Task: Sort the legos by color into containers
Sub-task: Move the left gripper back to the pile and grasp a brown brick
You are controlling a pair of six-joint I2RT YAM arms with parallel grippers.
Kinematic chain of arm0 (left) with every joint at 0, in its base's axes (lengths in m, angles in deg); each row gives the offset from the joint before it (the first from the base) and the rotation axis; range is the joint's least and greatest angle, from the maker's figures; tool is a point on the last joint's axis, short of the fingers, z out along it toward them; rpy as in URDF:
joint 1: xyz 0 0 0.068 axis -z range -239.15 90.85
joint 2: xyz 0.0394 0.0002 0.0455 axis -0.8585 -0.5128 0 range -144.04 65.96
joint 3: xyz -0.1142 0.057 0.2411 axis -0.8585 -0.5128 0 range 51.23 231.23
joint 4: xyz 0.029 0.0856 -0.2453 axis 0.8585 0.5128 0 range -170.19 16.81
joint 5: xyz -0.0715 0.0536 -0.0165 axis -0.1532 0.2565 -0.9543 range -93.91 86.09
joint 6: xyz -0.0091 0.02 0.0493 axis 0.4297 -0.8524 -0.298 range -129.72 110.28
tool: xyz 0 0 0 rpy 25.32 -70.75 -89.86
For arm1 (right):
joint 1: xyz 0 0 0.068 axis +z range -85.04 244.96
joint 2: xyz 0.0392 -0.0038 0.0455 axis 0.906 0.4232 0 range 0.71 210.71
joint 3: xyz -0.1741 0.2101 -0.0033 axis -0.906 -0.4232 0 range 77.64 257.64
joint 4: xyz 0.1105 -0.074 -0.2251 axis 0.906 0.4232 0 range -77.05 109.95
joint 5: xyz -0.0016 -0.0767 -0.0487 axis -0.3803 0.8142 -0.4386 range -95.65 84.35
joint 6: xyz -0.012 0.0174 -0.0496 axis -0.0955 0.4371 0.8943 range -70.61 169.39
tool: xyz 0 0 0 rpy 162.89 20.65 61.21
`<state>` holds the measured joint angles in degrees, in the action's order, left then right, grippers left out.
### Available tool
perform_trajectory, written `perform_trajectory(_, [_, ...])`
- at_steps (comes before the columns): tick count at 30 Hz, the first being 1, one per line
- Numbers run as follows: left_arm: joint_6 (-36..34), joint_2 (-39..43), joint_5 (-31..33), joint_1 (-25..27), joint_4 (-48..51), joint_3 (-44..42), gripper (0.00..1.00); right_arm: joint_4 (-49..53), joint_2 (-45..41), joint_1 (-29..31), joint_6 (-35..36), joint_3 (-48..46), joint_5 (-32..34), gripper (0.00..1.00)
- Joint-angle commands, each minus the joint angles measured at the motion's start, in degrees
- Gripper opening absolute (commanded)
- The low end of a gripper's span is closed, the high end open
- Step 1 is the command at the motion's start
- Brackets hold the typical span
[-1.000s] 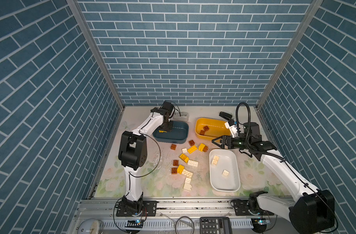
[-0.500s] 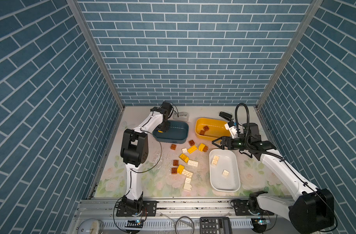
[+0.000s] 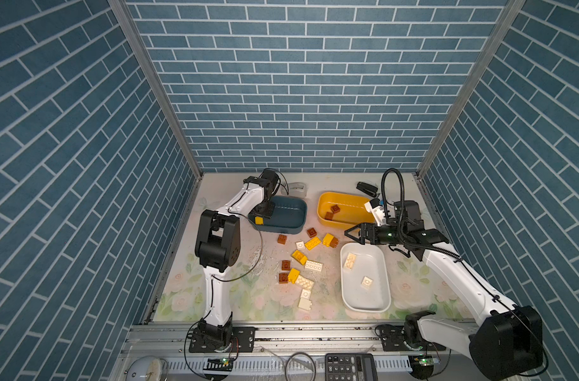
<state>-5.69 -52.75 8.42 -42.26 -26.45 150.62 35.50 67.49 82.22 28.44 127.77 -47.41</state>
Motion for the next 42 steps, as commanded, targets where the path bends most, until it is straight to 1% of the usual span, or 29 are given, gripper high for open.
perform_trajectory(1, [1.4, 4.1, -2.1, 0.1, 3.2, 1.3, 0.57, 1.8, 0.1, 0.1, 2.0, 1.5, 0.1, 0.99])
perform_trajectory(5, [3.4, 7.2, -6.7, 2.4, 4.7, 0.5, 0.62, 3.1, -0.2, 0.0, 3.1, 2.0, 0.5, 0.99])
perform_trajectory(7, [4.4, 9.4, -7.4, 4.0, 4.5, -1.6, 0.65, 3.8, -0.5, -0.3, 3.7, 2.1, 0.8, 0.99])
perform_trajectory(11, [7.7, 14.2, -9.8, 6.2, 3.0, -7.9, 0.67, 4.3, -1.0, -0.9, 4.0, 2.0, 0.8, 0.99])
perform_trajectory(14, [9.5, 17.9, -12.3, 7.7, -1.0, -14.1, 0.68, 4.5, -1.3, -1.2, 4.1, 1.8, 0.9, 0.99])
perform_trajectory(16, [10.2, 20.8, -14.4, 8.0, -6.3, -19.3, 0.69, 4.7, -1.5, -1.4, 4.2, 1.8, 0.8, 0.99])
perform_trajectory(17, [10.4, 22.8, -16.3, 7.9, -10.5, -22.7, 0.7, 4.7, -1.6, -1.4, 4.2, 1.8, 0.9, 0.99])
perform_trajectory(19, [10.0, 24.6, -17.1, 7.9, -15.3, -27.4, 0.7, 4.8, -1.6, -1.4, 4.3, 1.8, 1.0, 0.99])
perform_trajectory(22, [8.4, 25.3, -17.8, 7.9, -19.8, -32.1, 0.7, 5.2, -2.1, -1.5, 4.3, 1.6, 1.0, 0.99])
perform_trajectory(25, [7.9, 27.1, -19.4, 7.9, -27.8, -38.5, 0.7, 5.6, -2.7, -1.5, 4.3, 1.4, 1.0, 0.99])
perform_trajectory(29, [6.3, 27.4, -20.4, 7.9, -36.3, -43.9, 0.71, 5.0, -4.1, -1.6, 3.4, 0.6, 0.6, 0.99])
perform_trajectory(34, [5.9, 25.6, -19.7, 7.9, -44.7, -47.7, 0.7, 2.5, -4.8, -1.6, 1.3, -0.8, 0.2, 0.99])
perform_trajectory(38, [6.4, 22.9, -18.5, 7.8, -47.5, -48.1, 0.7, 2.0, -4.9, -1.5, 1.0, -0.8, 0.3, 0.99])
perform_trajectory(42, [7.0, 21.9, -17.8, 7.8, -51.0, -49.3, 0.68, 2.7, -4.9, -1.5, 1.4, -0.5, 0.4, 0.99])
